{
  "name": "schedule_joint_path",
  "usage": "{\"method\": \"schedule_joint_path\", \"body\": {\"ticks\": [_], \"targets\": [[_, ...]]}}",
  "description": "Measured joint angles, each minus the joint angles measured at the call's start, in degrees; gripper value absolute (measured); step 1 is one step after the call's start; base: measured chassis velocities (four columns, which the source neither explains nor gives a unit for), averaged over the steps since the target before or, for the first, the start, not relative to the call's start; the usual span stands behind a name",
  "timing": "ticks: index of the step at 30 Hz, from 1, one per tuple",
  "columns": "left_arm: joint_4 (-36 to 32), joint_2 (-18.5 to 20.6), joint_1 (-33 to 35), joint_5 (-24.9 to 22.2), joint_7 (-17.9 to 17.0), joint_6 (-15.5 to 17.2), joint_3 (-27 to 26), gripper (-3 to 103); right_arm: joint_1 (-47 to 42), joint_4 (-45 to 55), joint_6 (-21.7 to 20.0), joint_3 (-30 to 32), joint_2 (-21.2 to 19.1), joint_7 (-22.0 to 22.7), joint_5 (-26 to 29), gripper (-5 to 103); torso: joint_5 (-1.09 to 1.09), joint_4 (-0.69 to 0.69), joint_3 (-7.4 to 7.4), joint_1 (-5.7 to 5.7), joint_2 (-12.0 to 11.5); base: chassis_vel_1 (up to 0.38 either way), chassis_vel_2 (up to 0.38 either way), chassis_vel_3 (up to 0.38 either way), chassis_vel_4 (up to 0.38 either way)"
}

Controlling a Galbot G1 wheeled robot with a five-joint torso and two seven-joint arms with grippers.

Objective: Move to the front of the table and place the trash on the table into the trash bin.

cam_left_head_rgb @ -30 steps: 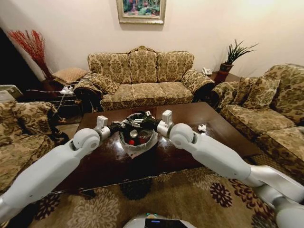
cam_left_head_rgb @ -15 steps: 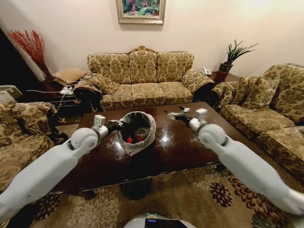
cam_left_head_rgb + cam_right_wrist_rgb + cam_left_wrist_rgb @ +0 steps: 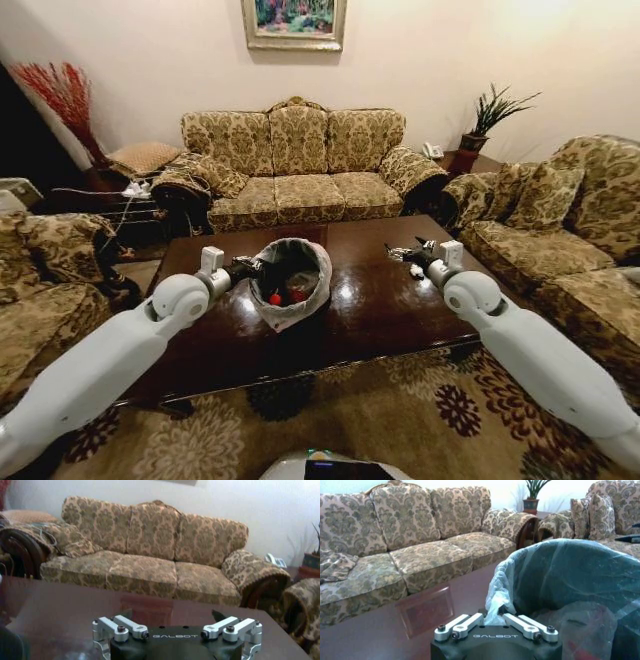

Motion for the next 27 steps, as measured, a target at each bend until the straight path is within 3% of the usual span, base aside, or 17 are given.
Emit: {"method": "schedule_joint_path", "body": {"ticks": [13,18,20,27], "targets": [[-1.4,-0.5,1.7,0.1,-0.1,-0.1,-0.2,2,0.8,-5.2,1.1,-1.4,1.7,-1.8,-2.2,100,0.00,-0.04,0.01,0.01,0.0,-0.292,-0.288,0.289,0.286],[-1.6,-1.2,2.2,0.6,-1.4,-0.6,0.1,2,-0.1,-6.3,4.1,-1.5,1.8,-3.4,-5.0,100,-0.02,-0.04,0.01,0.01,0.0,-0.352,-0.378,0.349,0.371],[-1.9,-1.4,2.1,0.6,-1.9,-0.2,0.2,2,-0.5,-6.6,4.9,-1.6,2.3,-3.8,-5.7,100,0.08,-0.03,-0.01,-0.01,0.0,-0.322,-0.311,0.297,0.252],[-2.3,-1.3,2.4,0.6,-1.7,0.5,-0.2,2,-2.2,-7.1,6.2,-1.5,3.3,-4.1,-7.0,100,0.05,-0.07,0.00,0.00,0.0,-0.149,-0.174,0.123,0.109]]}}
